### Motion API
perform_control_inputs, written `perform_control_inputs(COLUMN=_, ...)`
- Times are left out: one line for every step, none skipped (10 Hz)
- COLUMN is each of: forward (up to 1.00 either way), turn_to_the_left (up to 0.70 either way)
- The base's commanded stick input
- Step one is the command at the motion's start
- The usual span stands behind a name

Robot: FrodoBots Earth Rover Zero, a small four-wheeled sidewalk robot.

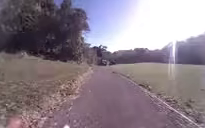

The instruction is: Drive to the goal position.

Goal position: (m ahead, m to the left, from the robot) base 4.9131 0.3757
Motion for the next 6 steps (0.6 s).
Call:
perform_control_inputs(forward=1.00, turn_to_the_left=0.00)
perform_control_inputs(forward=1.00, turn_to_the_left=0.02)
perform_control_inputs(forward=1.00, turn_to_the_left=0.01)
perform_control_inputs(forward=1.00, turn_to_the_left=0.00)
perform_control_inputs(forward=1.00, turn_to_the_left=0.01)
perform_control_inputs(forward=1.00, turn_to_the_left=0.02)
